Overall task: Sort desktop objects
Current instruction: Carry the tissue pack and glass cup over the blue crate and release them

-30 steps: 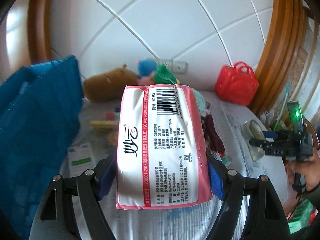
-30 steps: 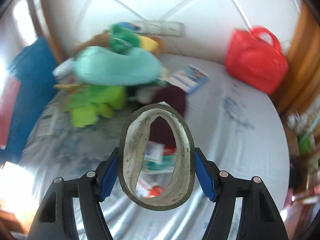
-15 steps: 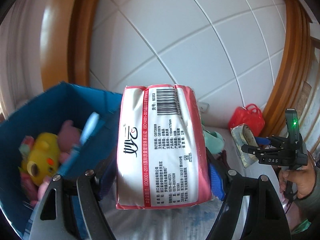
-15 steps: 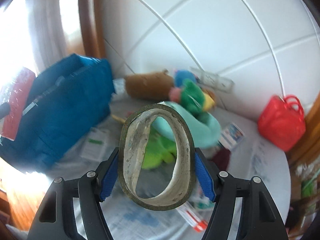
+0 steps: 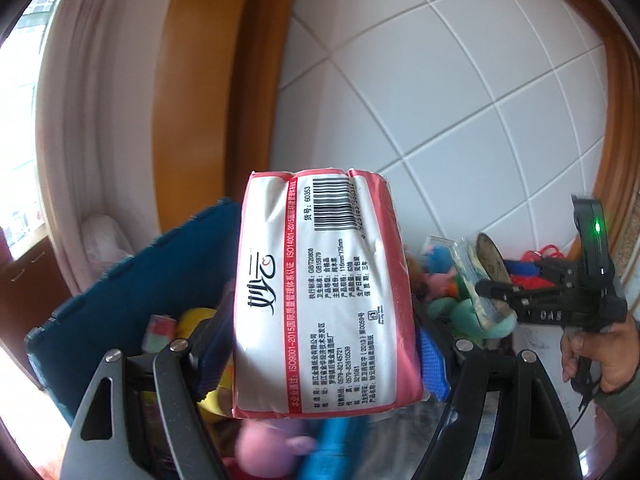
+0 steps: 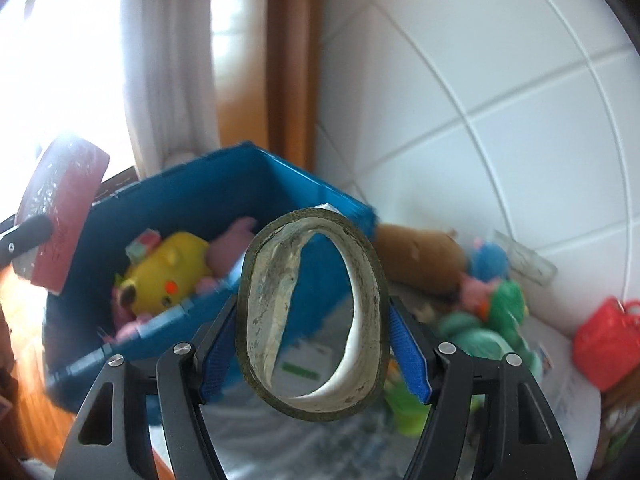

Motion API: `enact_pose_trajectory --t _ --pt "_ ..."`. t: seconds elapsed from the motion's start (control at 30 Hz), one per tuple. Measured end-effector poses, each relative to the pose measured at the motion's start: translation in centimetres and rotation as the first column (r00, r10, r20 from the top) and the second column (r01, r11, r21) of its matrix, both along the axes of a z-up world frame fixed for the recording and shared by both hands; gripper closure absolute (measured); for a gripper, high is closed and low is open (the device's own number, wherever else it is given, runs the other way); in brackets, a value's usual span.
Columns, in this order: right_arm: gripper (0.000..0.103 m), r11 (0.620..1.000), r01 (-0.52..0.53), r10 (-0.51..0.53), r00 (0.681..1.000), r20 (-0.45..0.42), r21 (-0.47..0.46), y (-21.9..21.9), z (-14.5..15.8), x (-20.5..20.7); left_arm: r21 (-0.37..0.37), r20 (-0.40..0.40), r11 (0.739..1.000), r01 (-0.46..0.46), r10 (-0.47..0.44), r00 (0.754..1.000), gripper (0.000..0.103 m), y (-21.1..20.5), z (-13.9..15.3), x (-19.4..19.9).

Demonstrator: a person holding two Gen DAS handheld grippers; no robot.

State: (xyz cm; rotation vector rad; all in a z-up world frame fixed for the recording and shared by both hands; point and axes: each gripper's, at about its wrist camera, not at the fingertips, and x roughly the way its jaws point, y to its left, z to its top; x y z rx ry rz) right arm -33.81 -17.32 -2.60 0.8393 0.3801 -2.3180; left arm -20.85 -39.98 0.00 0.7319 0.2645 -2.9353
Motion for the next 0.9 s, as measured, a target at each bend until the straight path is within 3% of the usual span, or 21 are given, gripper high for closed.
enact_pose_trajectory --t 0.3,0.63,0.7,0.73,0.77,0.8,0.9 --pt "0.034 0.998 -0.055 0.055 0.998 -0.006 0.026 -11.3 1.1 -3.2 -0.01 -0.01 0.999 -0.036 0.036 0.999 0.026 -5.9 0.3 0.2" --pt "0.034 0.998 -0.049 0.051 0.998 -0.03 0.043 -16.1 2.4 -5.6 0.0 -0.03 0.999 -0.044 0.044 0.999 0.026 -8.7 0.2 0.1" --pt "0.033 0.998 -0.053 0.055 0.998 -0.029 0.045 -16.5 2.3 -5.8 0.003 -0.02 0.998 -0.058 0.059 0.998 0.022 -9.1 -0.1 -0.2" --pt "0.032 0.997 -0.056 0.058 0.998 -0.028 0.047 -16.6 2.3 -5.9 0.007 -0.01 0.998 -0.07 0.07 0.997 0.011 -9.3 -0.3 -0.3" --pt "0.025 0.997 -0.062 0.063 0.998 -0.024 0.053 -16.9 2.1 -6.1 0.011 0.001 0.997 -0.082 0.082 0.997 0.0 -9.6 -0.5 -0.4" --pt "0.002 0.996 -0.068 0.069 0.997 -0.021 0.061 -17.2 2.0 -6.2 0.015 0.011 0.996 -0.093 0.093 0.996 0.0 -9.8 -0.7 -0.6" --pt "0.001 0.996 -0.066 0.067 0.997 -0.028 0.055 -17.5 1.6 -6.1 0.019 0.027 0.994 -0.111 0.111 0.993 0.0 -10.2 -1.4 -0.4"
